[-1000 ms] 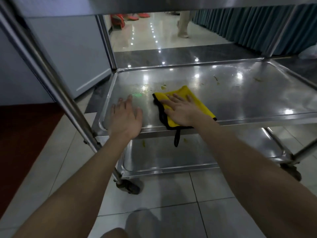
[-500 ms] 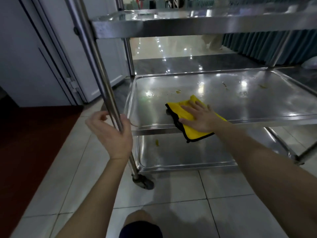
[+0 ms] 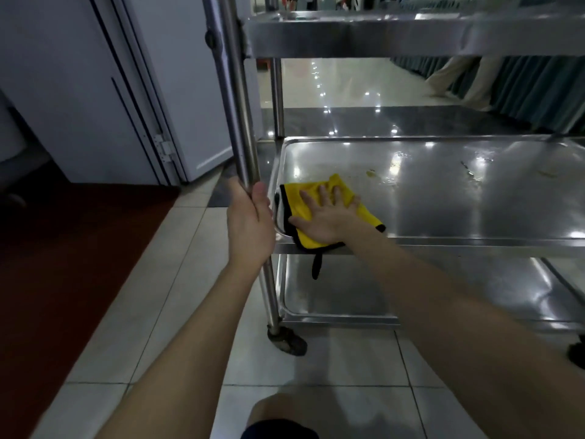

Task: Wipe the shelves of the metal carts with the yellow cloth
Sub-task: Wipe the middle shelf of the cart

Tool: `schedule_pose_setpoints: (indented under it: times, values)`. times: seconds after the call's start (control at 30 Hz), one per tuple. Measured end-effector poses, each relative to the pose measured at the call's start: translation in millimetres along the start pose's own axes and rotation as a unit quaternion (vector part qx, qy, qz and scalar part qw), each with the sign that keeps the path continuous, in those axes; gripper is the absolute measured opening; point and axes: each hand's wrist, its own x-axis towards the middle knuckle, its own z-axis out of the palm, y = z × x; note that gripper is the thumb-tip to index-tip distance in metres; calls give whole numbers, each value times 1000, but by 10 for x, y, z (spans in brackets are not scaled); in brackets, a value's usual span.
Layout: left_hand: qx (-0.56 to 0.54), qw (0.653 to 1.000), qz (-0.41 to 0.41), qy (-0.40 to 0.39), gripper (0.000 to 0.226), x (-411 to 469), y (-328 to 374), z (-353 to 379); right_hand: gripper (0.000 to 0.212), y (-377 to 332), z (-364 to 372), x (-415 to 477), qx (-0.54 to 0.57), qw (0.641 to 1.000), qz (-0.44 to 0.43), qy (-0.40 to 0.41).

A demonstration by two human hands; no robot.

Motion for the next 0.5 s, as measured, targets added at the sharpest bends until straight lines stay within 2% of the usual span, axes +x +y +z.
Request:
schedule_pose_setpoints:
  times: [0.17,0.23,0.4,0.5]
  values:
    - [-11,1000,11,-18,7,60,-100,-20,90,-343,-122,528,0,1000,2,4]
    - [-17,999,15,-31,10,79,-109,-39,87,-383,-122,539,-1,1000,-3,-3]
    - [-7,999,4,-32,20,79,-112,-46,86,-427,7,2,9,999,-52,4]
    - [7,999,-10,-36,22,83,-89,-62,79,-356,84,-421,0,993,-108,44]
